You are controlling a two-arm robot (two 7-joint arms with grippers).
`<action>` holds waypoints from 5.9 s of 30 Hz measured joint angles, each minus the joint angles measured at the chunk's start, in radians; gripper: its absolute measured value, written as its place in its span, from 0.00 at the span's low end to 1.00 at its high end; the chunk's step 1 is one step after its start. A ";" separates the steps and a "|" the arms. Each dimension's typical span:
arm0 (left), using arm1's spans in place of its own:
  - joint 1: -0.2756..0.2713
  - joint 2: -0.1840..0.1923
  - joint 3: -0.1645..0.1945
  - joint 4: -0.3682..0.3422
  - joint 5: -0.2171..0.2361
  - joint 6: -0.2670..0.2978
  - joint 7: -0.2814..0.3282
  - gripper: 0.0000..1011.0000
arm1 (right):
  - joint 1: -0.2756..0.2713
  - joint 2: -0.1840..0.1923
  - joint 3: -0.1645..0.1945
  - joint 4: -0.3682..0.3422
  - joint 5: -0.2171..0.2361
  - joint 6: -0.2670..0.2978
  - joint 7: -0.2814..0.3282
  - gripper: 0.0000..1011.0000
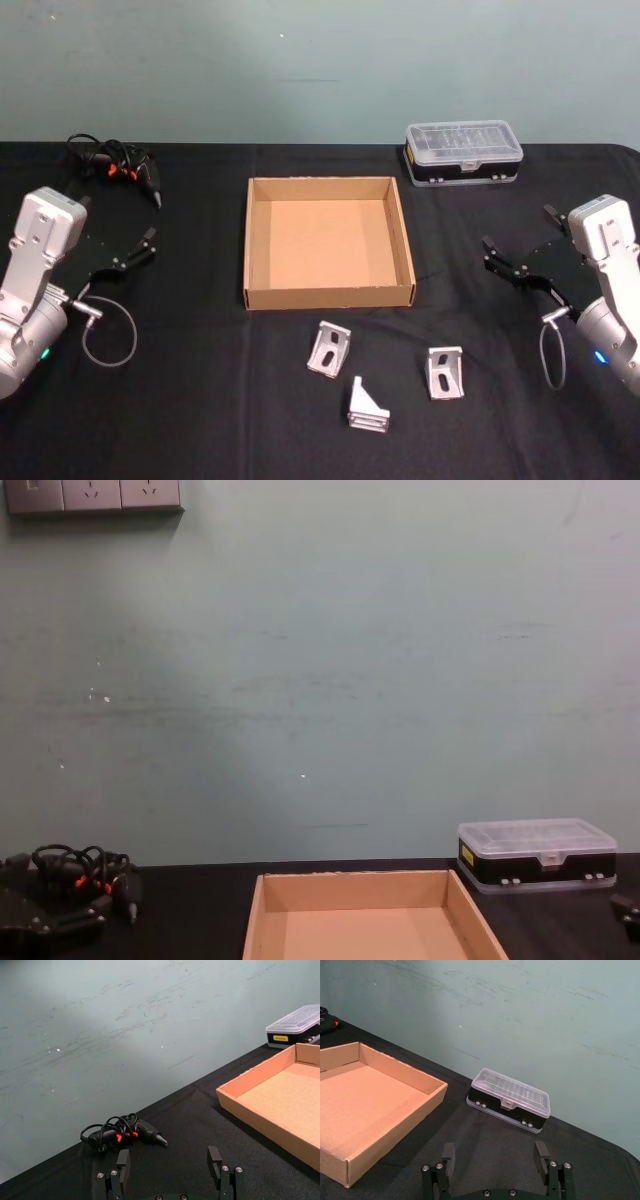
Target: Use one hand to pick up the angle iron from the table and place it into the box.
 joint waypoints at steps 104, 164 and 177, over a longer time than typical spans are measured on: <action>0.000 0.000 0.000 0.000 0.000 0.000 0.000 1.00 | -0.284 -0.205 0.134 -0.550 0.171 0.931 -0.121 0.99; 0.000 0.000 0.000 0.000 0.000 0.000 0.000 1.00 | -0.282 -0.197 0.141 -0.595 0.144 0.900 -0.096 0.02; 0.000 0.000 0.000 0.000 0.000 0.000 0.000 1.00 | -0.065 -0.234 0.125 -0.510 0.088 0.900 -0.033 0.02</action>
